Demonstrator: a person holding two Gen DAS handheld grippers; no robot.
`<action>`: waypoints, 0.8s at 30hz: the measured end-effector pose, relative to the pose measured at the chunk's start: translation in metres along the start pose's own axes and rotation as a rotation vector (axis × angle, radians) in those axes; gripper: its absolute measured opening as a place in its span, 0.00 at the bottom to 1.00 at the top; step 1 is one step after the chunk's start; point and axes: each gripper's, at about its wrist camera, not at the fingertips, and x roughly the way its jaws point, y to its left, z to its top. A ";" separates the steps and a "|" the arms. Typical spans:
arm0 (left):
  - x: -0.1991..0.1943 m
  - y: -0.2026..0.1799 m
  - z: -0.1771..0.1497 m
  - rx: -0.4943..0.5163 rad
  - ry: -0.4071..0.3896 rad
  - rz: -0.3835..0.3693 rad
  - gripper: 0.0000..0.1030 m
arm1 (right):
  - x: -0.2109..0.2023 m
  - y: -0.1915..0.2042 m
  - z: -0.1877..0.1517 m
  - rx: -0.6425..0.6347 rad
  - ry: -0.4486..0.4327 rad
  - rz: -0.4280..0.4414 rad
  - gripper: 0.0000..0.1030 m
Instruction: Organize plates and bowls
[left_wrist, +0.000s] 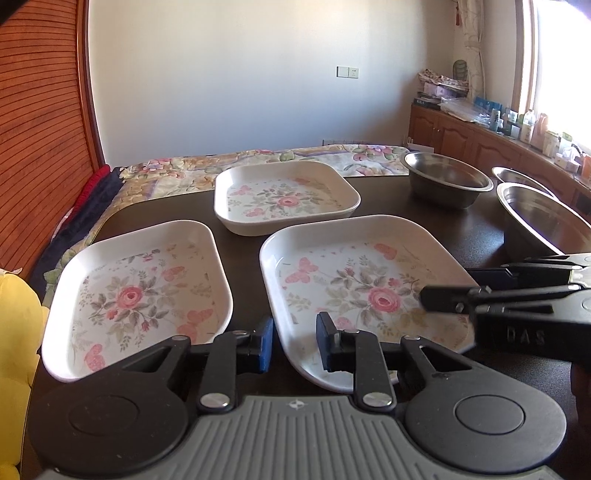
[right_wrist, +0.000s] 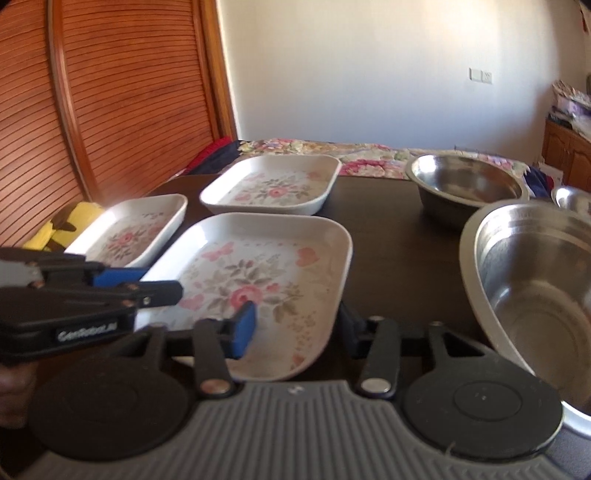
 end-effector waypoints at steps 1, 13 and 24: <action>-0.001 0.000 0.000 -0.006 0.002 -0.002 0.24 | 0.000 -0.001 0.000 0.001 0.000 -0.008 0.30; -0.031 -0.007 -0.005 -0.013 -0.028 0.010 0.24 | -0.019 -0.007 -0.005 0.002 -0.030 0.029 0.19; -0.068 -0.023 -0.015 -0.003 -0.069 0.027 0.24 | -0.050 -0.007 -0.011 -0.020 -0.077 0.052 0.18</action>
